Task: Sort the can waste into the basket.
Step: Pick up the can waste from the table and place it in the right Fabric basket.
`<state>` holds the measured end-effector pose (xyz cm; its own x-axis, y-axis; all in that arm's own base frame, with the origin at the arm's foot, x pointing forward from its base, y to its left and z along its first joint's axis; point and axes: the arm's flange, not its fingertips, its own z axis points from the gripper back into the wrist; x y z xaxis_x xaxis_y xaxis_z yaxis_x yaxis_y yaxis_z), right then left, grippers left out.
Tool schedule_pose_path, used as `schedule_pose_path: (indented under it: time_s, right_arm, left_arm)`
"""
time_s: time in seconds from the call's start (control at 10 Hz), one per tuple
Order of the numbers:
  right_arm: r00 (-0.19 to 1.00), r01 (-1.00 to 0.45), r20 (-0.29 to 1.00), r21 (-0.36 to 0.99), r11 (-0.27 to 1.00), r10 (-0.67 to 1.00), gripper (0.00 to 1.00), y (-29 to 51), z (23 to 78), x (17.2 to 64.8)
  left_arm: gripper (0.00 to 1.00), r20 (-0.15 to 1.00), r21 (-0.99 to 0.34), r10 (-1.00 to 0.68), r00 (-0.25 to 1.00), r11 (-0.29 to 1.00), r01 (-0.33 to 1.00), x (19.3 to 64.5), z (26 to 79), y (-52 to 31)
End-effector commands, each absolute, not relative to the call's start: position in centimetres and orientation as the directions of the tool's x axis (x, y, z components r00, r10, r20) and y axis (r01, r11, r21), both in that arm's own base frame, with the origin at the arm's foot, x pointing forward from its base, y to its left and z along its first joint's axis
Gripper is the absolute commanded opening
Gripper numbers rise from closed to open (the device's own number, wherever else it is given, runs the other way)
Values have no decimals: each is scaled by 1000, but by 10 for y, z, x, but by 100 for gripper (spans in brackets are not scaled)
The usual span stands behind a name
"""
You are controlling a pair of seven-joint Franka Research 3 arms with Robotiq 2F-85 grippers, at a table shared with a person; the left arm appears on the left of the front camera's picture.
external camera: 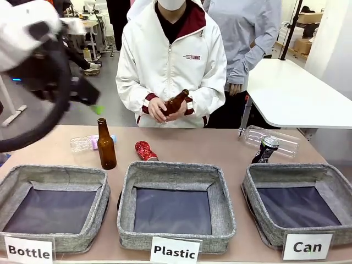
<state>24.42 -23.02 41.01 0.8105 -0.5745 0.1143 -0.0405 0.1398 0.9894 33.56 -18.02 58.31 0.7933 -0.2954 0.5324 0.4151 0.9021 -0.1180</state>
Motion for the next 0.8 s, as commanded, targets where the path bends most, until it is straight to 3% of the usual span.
schedule_pose_path:
  time_s: [0.0,0.3,0.5,0.7]
  right_arm:
    - [805,-70,139,988,141,-577,100,-232,412,246]
    - [805,-70,139,988,141,-577,100,-232,412,246]
    - [805,-70,139,988,141,-577,100,-232,412,246]
    - [805,-70,139,988,141,-577,100,-232,412,246]
  left_arm:
    - [100,453,-131,-268,850,923,361,416,594,-195]
    - [100,444,-290,-148,884,909,298,430,603,-119]
    - [100,458,-398,-177,871,835,379,375,613,2]
    - [100,528,-508,-52,848,780,364,304,608,109]
